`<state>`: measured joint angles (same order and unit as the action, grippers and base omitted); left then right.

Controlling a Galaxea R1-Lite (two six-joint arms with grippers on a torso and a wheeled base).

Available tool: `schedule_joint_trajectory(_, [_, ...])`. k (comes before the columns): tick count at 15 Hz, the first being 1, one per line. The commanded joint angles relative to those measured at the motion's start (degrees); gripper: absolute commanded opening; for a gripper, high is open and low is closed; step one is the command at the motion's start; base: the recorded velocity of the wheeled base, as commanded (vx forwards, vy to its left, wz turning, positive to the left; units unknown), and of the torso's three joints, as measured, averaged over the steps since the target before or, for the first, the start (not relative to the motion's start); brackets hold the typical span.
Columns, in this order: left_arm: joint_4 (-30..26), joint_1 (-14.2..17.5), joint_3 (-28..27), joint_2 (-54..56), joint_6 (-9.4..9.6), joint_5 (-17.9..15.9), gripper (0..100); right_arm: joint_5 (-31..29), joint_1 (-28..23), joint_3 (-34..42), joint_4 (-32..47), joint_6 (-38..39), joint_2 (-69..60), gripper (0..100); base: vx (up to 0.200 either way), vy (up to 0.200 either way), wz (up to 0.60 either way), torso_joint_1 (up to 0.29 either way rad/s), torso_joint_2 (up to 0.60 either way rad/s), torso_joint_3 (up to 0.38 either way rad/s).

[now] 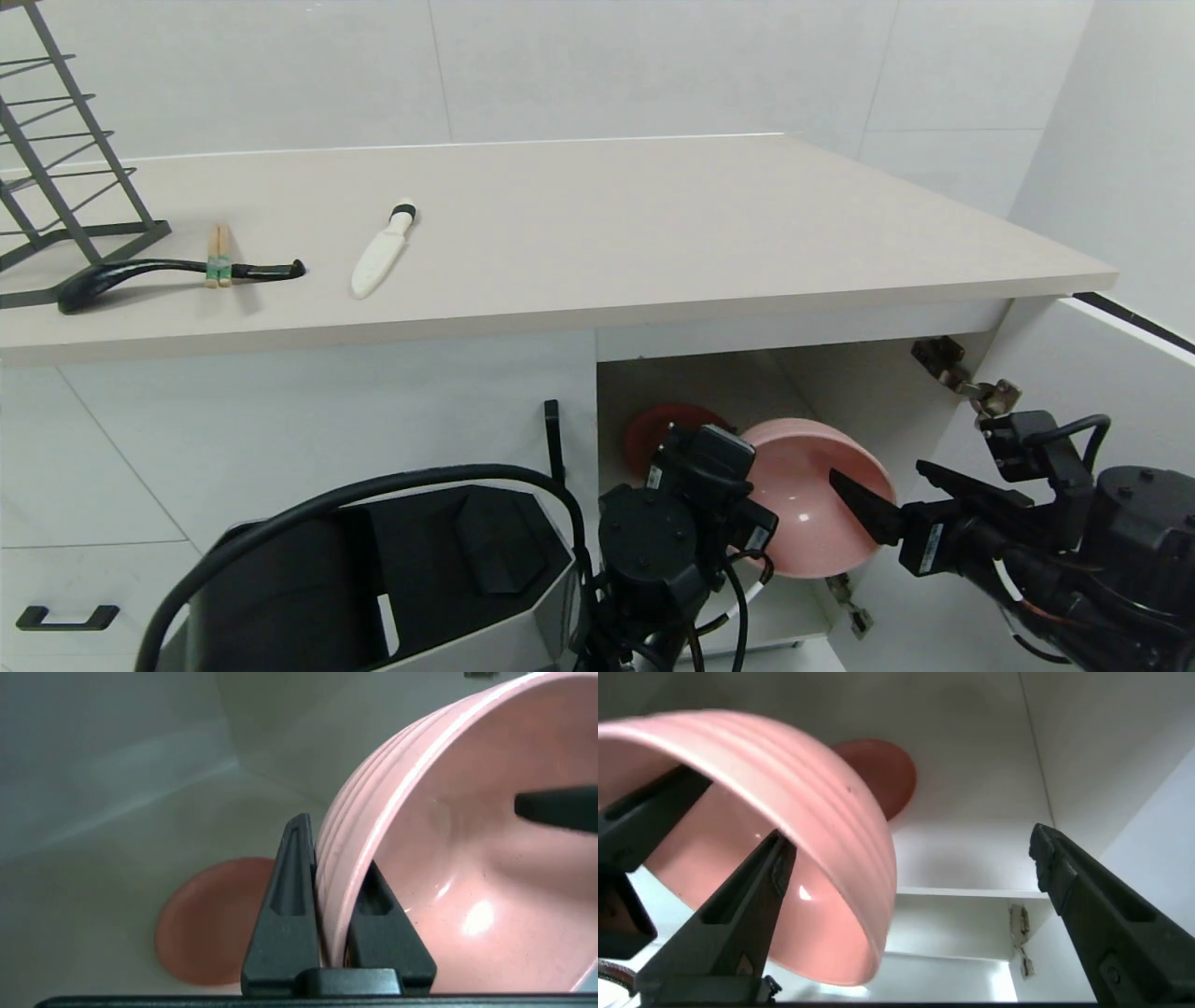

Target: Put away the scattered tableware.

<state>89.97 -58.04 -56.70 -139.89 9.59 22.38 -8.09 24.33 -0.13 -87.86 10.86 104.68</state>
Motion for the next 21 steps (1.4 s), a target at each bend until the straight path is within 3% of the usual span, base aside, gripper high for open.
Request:
schedule_joint_trajectory(1, [0.03, 0.03, -0.25, 0.40, -0.10, 0.03, 0, 0.01, 0.01, -0.04, -0.21, 0.04, 0.26, 100, 0.000, 0.000, 0.00, 0.000, 0.00, 0.000])
schedule_joint_trajectory(3, [0.03, 0.12, -1.31, 0.40, -1.07, 0.03, 0, 0.01, 0.01, -0.04, -0.21, 0.04, 0.00, 100, 0.000, 0.000, 0.00, 0.000, 0.00, 0.000])
schedule_joint_trajectory(4, [0.03, 0.21, -1.84, 0.40, -1.42, 0.03, 0, 0.01, 0.01, 0.05, -0.21, 0.04, 0.00, 0, 0.000, 0.000, 0.00, 0.000, 0.00, 0.000])
schedule_joint_trajectory(6, [0.03, -0.06, -2.72, 0.40, -2.83, 0.03, 0, 0.01, 0.45, 0.05, -0.21, 0.04, 0.00, 0, 0.000, 0.000, 0.00, 0.000, 0.00, 0.000])
schedule_joint_trajectory(9, [0.03, -0.32, -2.72, 0.32, -3.27, -0.15, 0, 0.01, 0.72, -0.04, -0.30, 0.04, -0.27, 0, 0.000, 0.000, 0.00, 0.000, 0.00, 0.000])
schedule_joint_trajectory(10, [0.03, -0.50, -2.63, 0.14, -3.27, -0.50, 100, 0.01, 0.72, -0.04, -0.74, 0.04, -0.27, 0, 0.000, 0.000, 0.00, 0.000, 0.00, 0.000])
schedule_joint_trajectory(16, [0.03, -1.73, -1.05, 1.46, -2.56, -0.67, 100, 0.01, -0.34, 0.05, -0.38, 0.12, 0.35, 0, 0.000, 0.000, 0.00, 0.000, 0.00, 0.000])
schedule_joint_trajectory(19, [0.03, -3.22, 5.37, 5.06, -3.00, -2.08, 100, -0.08, -2.18, 0.05, 0.85, 0.30, 2.81, 0, 0.000, 0.000, 0.00, 0.000, 0.00, 0.000])
schedule_joint_trajectory(21, [0.03, -4.10, 12.05, 7.61, -3.18, -5.86, 100, -0.08, -3.33, 0.05, 0.93, 0.30, 4.74, 0, 0.000, 0.000, 0.00, 0.000, 0.00, 0.000])
